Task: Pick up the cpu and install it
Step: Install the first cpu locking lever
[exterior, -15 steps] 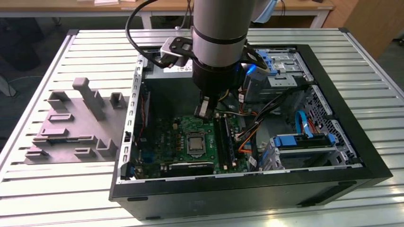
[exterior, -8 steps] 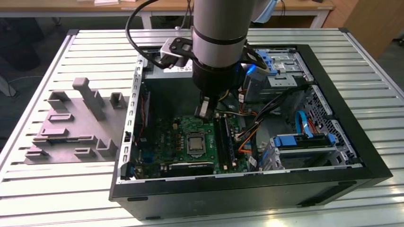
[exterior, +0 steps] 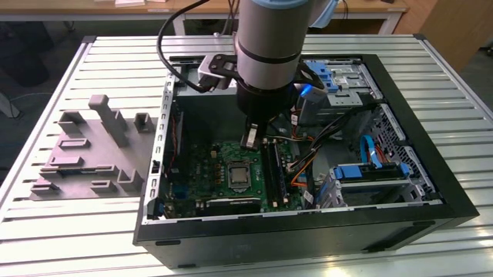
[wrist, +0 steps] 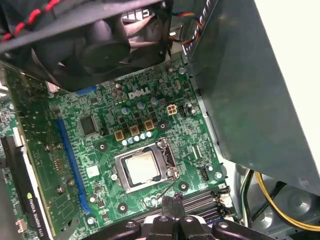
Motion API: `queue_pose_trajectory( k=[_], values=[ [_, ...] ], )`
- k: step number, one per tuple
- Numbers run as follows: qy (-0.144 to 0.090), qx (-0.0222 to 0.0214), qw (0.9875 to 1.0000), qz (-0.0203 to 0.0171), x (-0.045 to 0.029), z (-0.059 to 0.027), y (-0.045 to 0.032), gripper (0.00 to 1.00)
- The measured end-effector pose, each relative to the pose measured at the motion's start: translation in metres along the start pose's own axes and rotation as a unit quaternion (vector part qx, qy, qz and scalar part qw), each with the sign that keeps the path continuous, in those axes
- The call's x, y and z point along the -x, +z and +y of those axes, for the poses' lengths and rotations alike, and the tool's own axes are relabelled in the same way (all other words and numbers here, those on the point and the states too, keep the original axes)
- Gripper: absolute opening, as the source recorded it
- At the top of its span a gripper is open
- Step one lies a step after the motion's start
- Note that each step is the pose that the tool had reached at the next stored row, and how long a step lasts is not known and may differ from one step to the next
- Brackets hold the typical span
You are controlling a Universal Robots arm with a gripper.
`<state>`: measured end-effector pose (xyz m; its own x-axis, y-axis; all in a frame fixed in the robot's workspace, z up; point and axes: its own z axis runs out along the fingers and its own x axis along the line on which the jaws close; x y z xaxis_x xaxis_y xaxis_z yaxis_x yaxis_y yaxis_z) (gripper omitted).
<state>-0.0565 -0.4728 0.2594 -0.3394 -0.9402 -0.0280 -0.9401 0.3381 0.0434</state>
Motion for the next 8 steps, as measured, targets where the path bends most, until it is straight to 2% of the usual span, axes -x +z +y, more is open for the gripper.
queue_pose_trajectory(
  k=[5, 8],
  values=[
    [-0.001, 0.0000, 1.0000, 0.0000, -0.0001, -0.0007, 0.0089, 0.11],
    [-0.005, 0.0001, 1.0000, 0.0002, -0.0017, -0.0014, 0.0113, 0.11]
  ],
)
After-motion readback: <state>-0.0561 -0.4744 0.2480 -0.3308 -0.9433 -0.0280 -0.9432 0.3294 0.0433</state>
